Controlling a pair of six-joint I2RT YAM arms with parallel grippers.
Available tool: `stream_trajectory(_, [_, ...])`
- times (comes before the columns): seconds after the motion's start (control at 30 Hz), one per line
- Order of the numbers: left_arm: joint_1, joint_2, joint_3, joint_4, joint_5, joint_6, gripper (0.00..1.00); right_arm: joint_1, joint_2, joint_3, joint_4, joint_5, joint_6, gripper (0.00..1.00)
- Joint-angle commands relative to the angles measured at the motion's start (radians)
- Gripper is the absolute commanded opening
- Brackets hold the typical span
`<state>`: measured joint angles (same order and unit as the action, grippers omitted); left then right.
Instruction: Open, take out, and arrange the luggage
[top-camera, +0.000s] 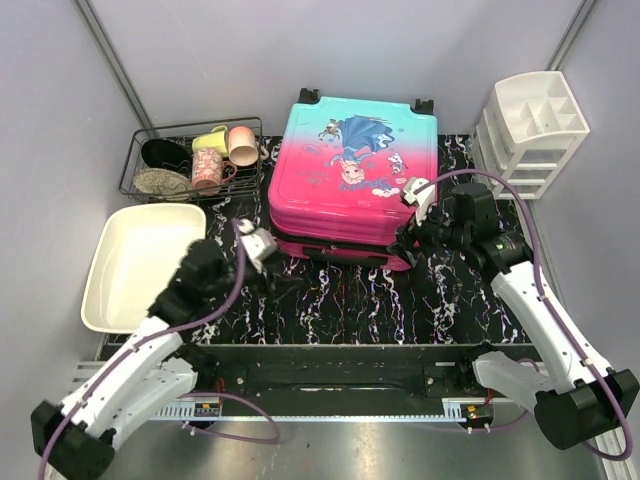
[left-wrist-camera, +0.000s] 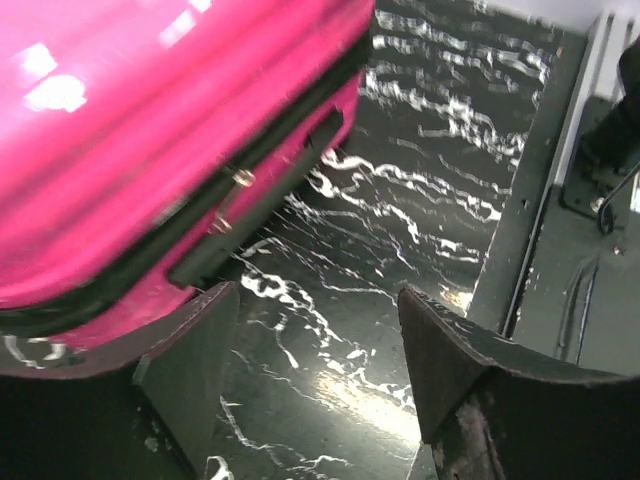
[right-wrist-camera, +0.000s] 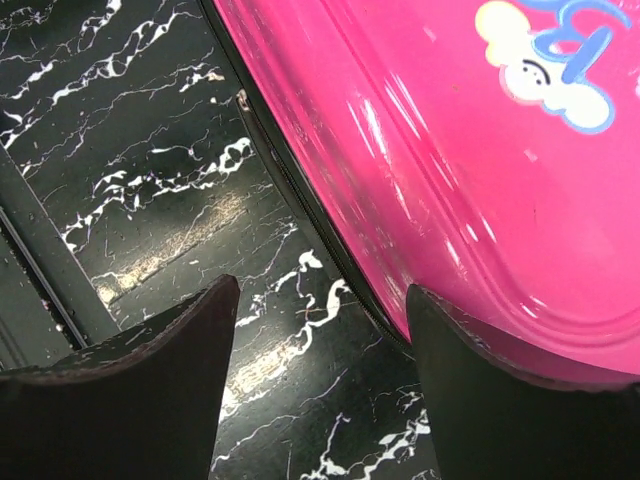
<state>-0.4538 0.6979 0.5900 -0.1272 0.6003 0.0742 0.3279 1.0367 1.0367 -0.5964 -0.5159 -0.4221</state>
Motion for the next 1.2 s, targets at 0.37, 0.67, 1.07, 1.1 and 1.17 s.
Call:
stream_trajectory(0.37, [-0.508,0.508,0.043,0.448,-0.909,-0.201,0.50,0.000,-0.049,-0.004,0.009,0.278,0.137,0.81])
stream_trajectory(0.67, [-0.511,0.719,0.136,0.552,-1.122,-0.209,0.45,0.000,-0.060,-0.015,0.000,0.307,0.151,0.83])
stream_trajectory(1.07, [-0.511,0.899,0.159,0.756,-1.212,-0.133,0.36,0.002,-0.049,-0.020,-0.013,0.307,0.161,0.83])
stream_trajectory(1.1, [-0.508,0.908,0.157,0.770,-1.212,-0.116,0.25,0.000,-0.050,-0.021,-0.013,0.307,0.161,0.83])
stream_trajectory(1.17, [-0.508,0.907,0.156,0.805,-1.194,-0.082,0.00,0.000,-0.056,-0.026,-0.014,0.307,0.163,0.82])
